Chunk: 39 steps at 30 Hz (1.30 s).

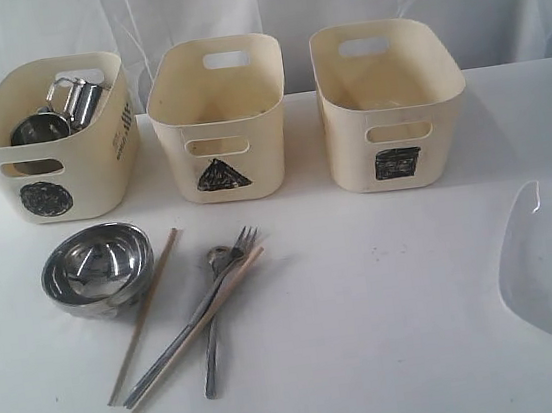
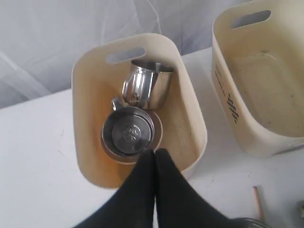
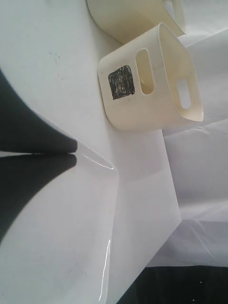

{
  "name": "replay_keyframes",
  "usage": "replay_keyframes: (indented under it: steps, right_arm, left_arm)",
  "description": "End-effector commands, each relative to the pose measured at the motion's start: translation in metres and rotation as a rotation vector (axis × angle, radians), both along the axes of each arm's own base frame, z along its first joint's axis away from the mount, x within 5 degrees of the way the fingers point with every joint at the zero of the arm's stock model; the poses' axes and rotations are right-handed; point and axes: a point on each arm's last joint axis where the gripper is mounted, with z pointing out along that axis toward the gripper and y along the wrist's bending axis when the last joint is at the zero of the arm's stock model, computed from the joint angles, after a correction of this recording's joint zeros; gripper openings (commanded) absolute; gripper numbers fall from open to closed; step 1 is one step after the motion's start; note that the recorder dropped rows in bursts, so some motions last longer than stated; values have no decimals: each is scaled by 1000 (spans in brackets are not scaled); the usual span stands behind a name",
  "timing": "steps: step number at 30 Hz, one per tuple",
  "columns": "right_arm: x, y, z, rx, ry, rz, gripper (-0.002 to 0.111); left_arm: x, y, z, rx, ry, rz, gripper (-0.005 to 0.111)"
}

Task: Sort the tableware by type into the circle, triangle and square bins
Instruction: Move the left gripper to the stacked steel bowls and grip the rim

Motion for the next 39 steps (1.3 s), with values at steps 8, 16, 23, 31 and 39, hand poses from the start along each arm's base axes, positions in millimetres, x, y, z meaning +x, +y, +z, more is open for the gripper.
replay_keyframes:
  steps: [8,16,23,31,39]
  right_arm:
    - [0,0,2,-7,-8,8,0]
    - [0,0,2,-7,-8,8,0]
    - [0,0,2,-7,-8,8,0]
    - [0,0,2,-7,-8,8,0]
    - [0,0,2,-7,-8,8,0]
  left_arm:
    - [-56,6,-76,-49,292,77,0]
    - [-73,8,-135,-80,446,153,0]
    - [-60,4,-141,-121,381,126,32]
    - [-20,0,-195,-157,401,182,72]
    - [-13,-5,-226,-223,508,223,72]
